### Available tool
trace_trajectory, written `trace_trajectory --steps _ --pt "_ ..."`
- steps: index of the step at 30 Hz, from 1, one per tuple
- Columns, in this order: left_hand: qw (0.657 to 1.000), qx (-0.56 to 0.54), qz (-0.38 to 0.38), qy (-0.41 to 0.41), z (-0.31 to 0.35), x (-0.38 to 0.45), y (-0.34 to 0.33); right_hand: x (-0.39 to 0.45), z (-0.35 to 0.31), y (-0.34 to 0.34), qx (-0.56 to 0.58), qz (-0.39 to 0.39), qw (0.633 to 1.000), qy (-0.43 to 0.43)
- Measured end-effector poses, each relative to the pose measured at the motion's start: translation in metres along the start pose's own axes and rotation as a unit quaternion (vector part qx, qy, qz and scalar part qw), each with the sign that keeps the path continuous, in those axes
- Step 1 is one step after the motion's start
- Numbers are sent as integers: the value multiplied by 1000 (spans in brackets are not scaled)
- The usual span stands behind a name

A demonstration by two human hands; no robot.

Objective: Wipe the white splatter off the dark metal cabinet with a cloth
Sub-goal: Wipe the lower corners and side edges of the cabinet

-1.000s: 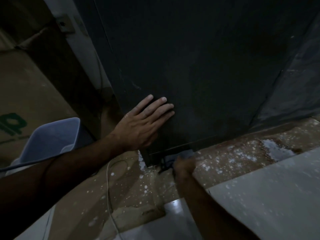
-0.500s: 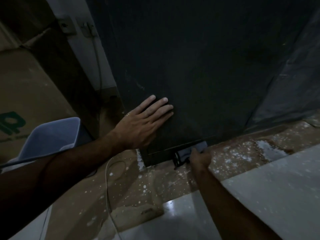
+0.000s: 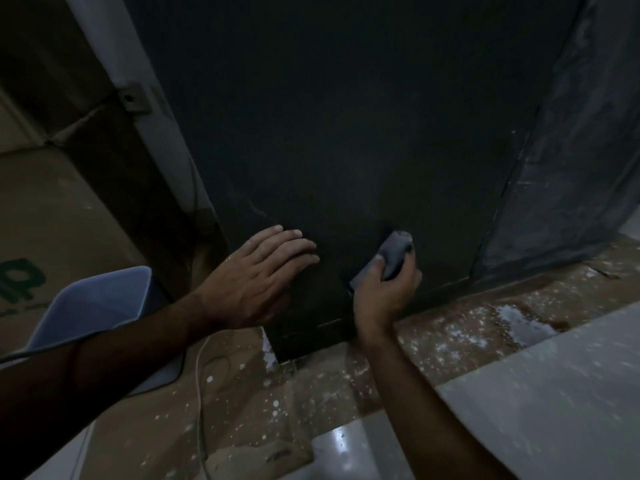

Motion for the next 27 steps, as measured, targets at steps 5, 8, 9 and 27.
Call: trace_trajectory --steps 5,8,9,27 --pt "998 -28 46 23 -9 -13 35 -81 -74 -54 -28 -239 920 310" --pt "998 -14 61 23 -14 -16 51 -102 -71 -59 -104 -357 821 433" --pt "997 -11 71 28 -18 -15 58 -87 -83 -54 -74 -314 855 405" --pt "968 -61 183 160 -67 -4 116 -65 -167 -61 -21 -130 911 390"
Point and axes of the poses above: each hand's wrist, its own x-axis towards the middle knuckle, its own y-axis out of the back of the hand, z = x × y, the point moved 8 cm from there along x, towards the middle knuckle, and after that the axes turned 2 degrees about z, right-handed, at the moved point
